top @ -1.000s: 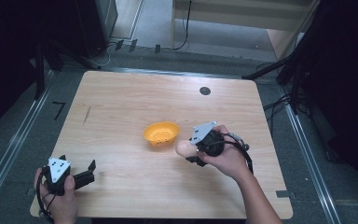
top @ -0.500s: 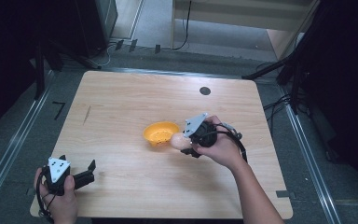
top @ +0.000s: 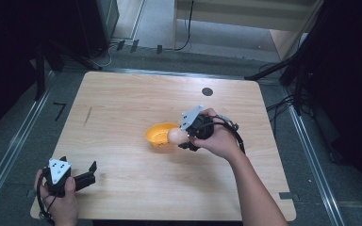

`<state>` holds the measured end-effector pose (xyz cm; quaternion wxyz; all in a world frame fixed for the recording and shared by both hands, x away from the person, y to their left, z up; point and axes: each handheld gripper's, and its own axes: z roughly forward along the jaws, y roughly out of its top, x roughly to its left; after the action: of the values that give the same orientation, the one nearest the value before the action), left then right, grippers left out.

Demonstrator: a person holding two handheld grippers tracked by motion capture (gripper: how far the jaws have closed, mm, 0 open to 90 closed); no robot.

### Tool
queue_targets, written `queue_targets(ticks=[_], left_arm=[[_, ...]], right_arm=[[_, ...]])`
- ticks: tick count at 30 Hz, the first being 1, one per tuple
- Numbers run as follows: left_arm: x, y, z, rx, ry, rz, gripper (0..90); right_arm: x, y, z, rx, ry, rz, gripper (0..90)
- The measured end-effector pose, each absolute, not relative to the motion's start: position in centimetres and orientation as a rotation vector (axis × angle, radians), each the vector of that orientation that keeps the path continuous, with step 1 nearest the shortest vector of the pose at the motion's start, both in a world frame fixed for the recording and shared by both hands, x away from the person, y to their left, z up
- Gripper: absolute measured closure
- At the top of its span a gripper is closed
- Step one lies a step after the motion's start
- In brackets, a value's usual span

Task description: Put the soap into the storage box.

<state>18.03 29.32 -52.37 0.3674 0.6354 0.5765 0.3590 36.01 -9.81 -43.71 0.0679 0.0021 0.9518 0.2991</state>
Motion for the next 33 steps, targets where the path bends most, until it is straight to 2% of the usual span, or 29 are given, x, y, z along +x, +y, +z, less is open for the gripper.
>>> queue_targets(ticks=[33], left_arm=[[18.1, 29.5, -52.4, 1.609, 1.483, 0.909, 0.0]], right_arm=[[40.3, -4.8, -44.5, -0.185, 2.991, 0.849, 33.2]])
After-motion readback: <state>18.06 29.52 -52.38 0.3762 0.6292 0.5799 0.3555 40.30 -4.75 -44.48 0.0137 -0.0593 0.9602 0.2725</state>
